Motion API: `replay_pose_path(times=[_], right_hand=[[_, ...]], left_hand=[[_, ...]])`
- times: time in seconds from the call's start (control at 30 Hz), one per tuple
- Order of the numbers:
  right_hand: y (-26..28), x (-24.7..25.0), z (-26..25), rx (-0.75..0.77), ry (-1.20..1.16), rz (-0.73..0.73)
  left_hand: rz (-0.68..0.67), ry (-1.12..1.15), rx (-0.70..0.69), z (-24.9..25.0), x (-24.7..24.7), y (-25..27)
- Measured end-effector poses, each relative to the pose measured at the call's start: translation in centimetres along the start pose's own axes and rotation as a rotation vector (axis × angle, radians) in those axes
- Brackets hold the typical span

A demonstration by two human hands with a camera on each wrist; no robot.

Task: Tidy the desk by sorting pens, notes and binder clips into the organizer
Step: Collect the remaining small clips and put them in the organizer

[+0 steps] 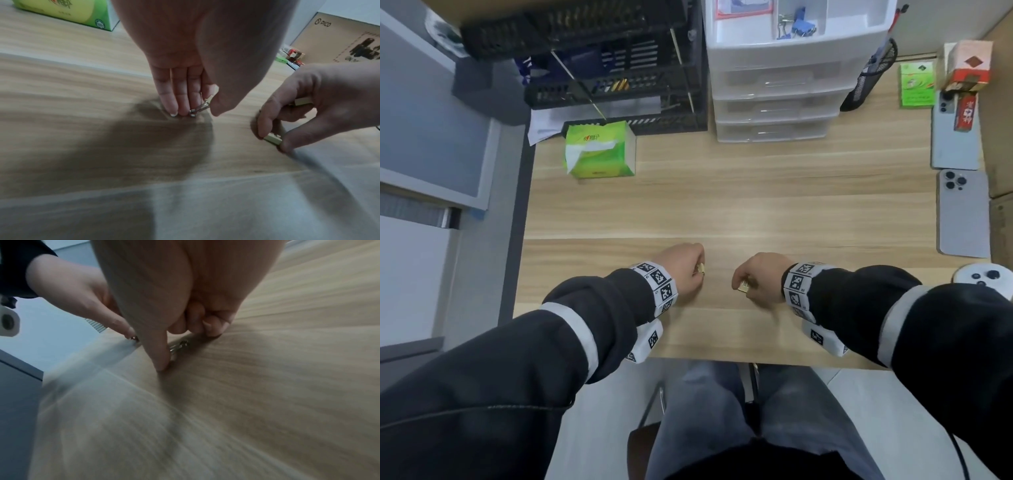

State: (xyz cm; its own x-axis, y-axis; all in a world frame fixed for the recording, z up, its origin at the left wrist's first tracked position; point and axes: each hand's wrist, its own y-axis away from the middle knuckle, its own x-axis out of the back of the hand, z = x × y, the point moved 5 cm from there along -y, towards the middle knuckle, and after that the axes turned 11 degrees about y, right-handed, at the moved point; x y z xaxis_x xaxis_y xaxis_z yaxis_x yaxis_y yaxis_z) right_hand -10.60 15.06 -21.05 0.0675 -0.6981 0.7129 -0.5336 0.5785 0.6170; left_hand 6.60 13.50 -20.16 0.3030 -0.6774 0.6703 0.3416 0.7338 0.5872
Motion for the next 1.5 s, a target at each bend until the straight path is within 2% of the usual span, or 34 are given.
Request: replay_pose_path(times=[0.1,0.17,0.23,0.27,0.33,0.37,0.43,0.67,0.93,1.03,1.2,1.37,1.5], right_hand=[[0.1,-0.2,0.0,-0.006,-0.026,0.031],[0.2,0.2,0.5,-0.086,-0.264,0.078],[0.1,0.8,1.1,-0.180,-0.616,0.115],[0.1,0.8,1.4,-0.227,-0.866,0.080],[0.1,0.4,1.4,-0.272,-1.470,-0.082],[0.3,0.6,1.6,-0.272,-1.690,-0.149],[1.0,1.6,2.2,-0.251,-1.856,-0.170],[3.2,5.9,4.3,-0.225,-1.953,-0.040],[6.2,12.6,6.3,-0.147,-2.084,0.037],[6.5,14.9,6.6,-0.162,-2.112,0.066],[7.0,19.6,7.8,-0.196,-2.019,0.118],[9.0,28.3,10.4,-0.206,-1.971,0.353],[8.6,33.1,12.9,-0.395,-1.502,0.583]], left_hand=[[0.013,0.079,0.019,0.2,0.2,0.1],[0.045,0.180,0.017,0.9,0.6,-0.1],[0.086,0.285,-0.002,2.3,1.2,-0.4],[0.105,0.342,-0.017,3.2,1.7,-0.5],[0.148,0.438,-0.069,5.4,2.9,-0.6],[0.174,0.464,-0.104,6.6,3.7,-0.7],[0.207,0.478,-0.155,9.0,5.4,-0.9],[0.154,0.368,-0.292,16.2,9.4,-0.7],[0.191,0.197,-0.346,20.3,15.8,-1.6],[0.254,0.202,-0.360,21.2,17.9,-1.6],[0.371,0.183,-0.302,21.5,22.2,-1.5],[0.443,-0.010,-0.189,20.1,27.4,-2.7],[0.461,-0.144,-0.158,19.7,29.7,-3.6]])
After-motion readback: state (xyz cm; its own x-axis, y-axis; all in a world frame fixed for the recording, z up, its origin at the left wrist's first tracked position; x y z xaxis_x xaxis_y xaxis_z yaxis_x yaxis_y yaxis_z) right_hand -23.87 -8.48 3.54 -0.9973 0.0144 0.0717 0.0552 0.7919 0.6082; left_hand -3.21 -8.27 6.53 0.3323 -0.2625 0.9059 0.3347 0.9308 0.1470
